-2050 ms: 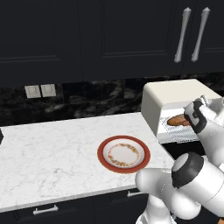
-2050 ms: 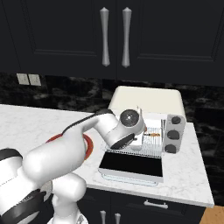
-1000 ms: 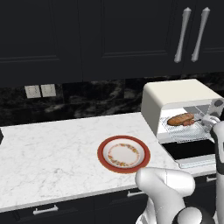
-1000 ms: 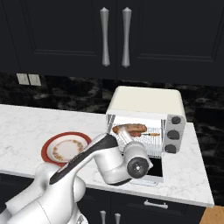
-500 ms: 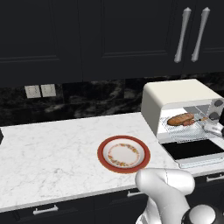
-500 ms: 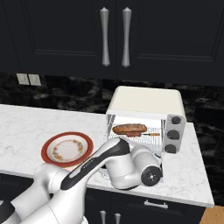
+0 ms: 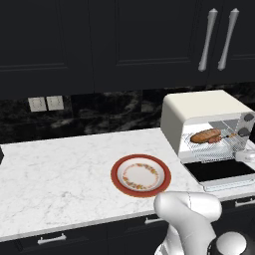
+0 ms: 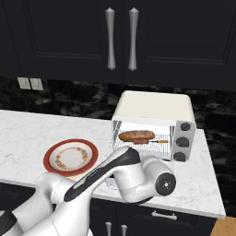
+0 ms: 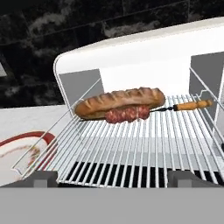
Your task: Pick up the kebab skewer and baguette bread, and place them inside the toaster oven. Close the toaster oven door and start by setting the timer.
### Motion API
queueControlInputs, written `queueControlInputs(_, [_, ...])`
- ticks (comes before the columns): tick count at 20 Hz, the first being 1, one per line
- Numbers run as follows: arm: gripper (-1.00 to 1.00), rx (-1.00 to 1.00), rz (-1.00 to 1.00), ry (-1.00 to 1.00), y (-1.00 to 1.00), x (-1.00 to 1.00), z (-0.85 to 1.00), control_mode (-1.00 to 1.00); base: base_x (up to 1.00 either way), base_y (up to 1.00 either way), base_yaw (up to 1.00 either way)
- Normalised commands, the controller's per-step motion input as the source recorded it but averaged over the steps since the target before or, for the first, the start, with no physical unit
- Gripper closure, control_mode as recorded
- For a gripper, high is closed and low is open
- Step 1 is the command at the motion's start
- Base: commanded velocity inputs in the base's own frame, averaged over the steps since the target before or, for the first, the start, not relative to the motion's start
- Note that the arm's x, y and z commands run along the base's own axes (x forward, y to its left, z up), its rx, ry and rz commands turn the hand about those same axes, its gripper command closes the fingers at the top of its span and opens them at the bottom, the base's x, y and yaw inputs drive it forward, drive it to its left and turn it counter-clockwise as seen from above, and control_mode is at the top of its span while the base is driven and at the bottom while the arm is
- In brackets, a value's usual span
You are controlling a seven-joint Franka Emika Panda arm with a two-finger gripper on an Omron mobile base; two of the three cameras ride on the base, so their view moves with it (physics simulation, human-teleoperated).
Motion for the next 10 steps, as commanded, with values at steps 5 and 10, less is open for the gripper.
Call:
queueControlInputs(5, [-1.00, -0.19, -0.04, -0.02, 0.62, -0.09, -0.17, -1.00, 0.00, 0.00, 0.00])
queueControlInputs(10, [-1.00, -0.06, -0.09, -0.03, 0.22, -0.12, -0.14, -1.00, 0.00, 0.00, 0.00])
